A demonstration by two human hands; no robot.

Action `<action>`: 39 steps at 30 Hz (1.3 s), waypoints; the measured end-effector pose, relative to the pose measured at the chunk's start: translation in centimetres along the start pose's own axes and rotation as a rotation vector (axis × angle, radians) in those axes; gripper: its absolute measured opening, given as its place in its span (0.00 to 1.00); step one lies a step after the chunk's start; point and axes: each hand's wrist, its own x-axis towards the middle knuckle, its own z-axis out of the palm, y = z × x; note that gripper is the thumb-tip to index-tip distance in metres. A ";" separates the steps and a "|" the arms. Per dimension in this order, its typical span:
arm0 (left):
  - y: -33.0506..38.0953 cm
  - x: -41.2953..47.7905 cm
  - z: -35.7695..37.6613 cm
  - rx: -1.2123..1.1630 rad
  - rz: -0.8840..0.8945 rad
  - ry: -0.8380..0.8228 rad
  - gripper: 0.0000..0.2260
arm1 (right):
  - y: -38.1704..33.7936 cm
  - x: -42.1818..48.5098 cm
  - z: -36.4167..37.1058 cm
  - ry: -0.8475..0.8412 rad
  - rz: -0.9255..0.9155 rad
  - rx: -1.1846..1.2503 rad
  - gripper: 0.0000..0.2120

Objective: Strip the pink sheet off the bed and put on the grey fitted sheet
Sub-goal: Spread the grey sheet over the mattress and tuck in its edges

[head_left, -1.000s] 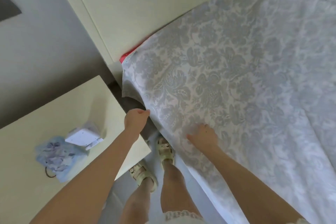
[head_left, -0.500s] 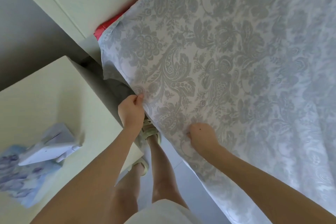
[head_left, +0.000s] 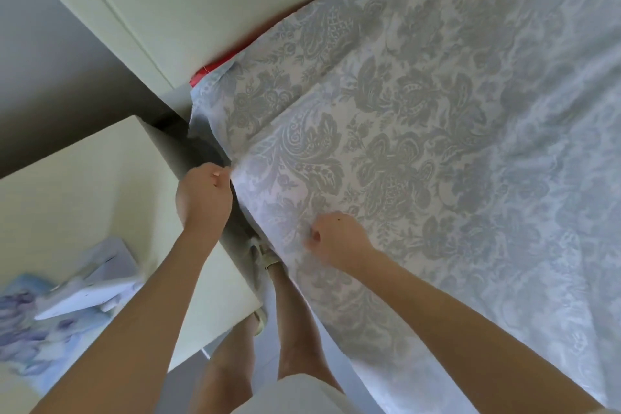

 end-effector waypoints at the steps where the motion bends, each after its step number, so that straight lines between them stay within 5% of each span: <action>1: 0.3 0.4 -0.5 -0.052 -0.032 0.021 0.13 | -0.1 0.8 -1.6 0.098 -0.007 0.012 0.11; 7: 1.2 5.3 -3.0 -0.261 -0.136 0.088 0.18 | -2.3 7.4 -13.8 0.620 -0.152 -0.075 0.17; 12: 2.0 9.2 -2.3 -0.599 -0.157 -0.122 0.22 | -4.6 13.9 -18.9 0.548 -0.257 -0.324 0.21; 15: 0.7 10.5 -1.8 -0.550 -0.139 -0.236 0.16 | -5.1 15.8 -19.8 0.445 -0.307 -0.411 0.22; 19: -0.6 10.2 -3.1 -0.418 -0.076 -0.390 0.35 | -5.9 16.3 -20.4 0.426 -0.324 -0.525 0.16; 23: -1.2 9.1 -5.1 -0.009 0.215 -0.269 0.32 | -5.5 15.0 -21.1 0.489 -0.360 -0.473 0.12; 26: -1.1 8.6 -7.3 0.053 0.292 -0.005 0.23 | -5.6 13.5 -22.4 0.620 -0.499 -0.269 0.13; 32: -1.4 8.1 -9.3 0.305 0.373 0.515 0.20 | -7.2 12.4 -23.2 0.937 -0.670 -0.163 0.13; 34: -1.8 9.0 -8.2 0.290 0.291 0.543 0.20 | -7.6 13.1 -22.4 1.016 -0.700 -0.134 0.12; 39: -2.2 11.8 -4.6 0.282 0.020 0.378 0.03 | -7.6 16.2 -19.1 1.081 -0.668 -0.239 0.06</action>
